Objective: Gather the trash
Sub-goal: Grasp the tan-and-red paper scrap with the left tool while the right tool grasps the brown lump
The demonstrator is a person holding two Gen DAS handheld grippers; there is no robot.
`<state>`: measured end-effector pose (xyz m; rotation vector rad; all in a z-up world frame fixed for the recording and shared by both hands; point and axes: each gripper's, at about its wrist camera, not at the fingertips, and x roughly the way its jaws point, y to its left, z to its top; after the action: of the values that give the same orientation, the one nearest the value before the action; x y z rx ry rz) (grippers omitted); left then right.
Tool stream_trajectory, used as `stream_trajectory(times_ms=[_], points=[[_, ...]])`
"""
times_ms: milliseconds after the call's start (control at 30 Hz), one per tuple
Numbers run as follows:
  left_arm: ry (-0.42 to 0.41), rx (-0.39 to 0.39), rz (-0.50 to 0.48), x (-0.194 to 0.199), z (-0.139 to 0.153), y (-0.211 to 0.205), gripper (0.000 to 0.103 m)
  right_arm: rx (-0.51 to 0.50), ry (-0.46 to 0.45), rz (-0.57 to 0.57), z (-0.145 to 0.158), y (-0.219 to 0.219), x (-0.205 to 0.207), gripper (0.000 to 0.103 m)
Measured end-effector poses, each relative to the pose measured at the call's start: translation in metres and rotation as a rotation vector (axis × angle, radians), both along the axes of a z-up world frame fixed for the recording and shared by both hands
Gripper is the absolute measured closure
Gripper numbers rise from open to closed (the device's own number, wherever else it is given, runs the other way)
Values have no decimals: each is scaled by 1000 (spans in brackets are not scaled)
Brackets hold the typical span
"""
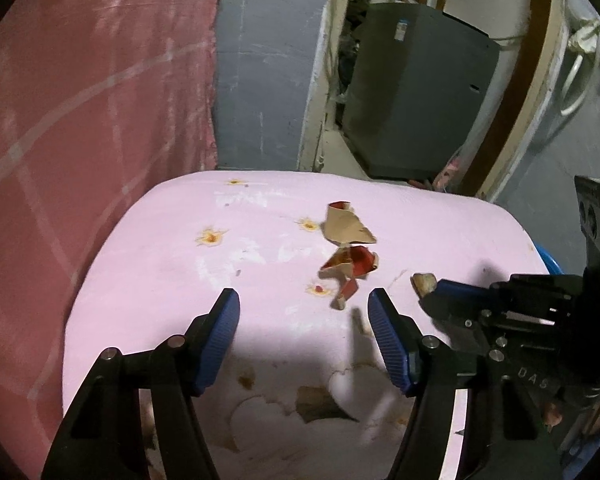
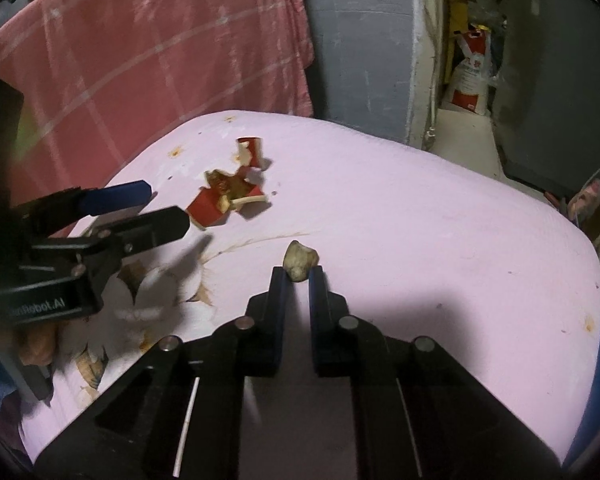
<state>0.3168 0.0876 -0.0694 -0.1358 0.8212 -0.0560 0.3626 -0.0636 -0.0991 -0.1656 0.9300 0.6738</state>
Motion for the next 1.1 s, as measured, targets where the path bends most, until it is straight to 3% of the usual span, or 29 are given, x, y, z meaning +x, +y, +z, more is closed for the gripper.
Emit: stream_trajectory(times_ms=[467, 633, 833, 1100], points=[[39, 80, -34, 31, -4, -33, 42, 25, -15, -97, 7, -35, 10, 93], [62, 81, -54, 38, -8, -39, 66, 50, -21, -121, 9, -42, 11, 93], [67, 58, -63, 39, -7, -40, 84, 59, -20, -131, 9, -46, 12, 93], [63, 41, -63, 34, -4, -41, 90, 51, -7, -127, 8, -48, 12, 94]])
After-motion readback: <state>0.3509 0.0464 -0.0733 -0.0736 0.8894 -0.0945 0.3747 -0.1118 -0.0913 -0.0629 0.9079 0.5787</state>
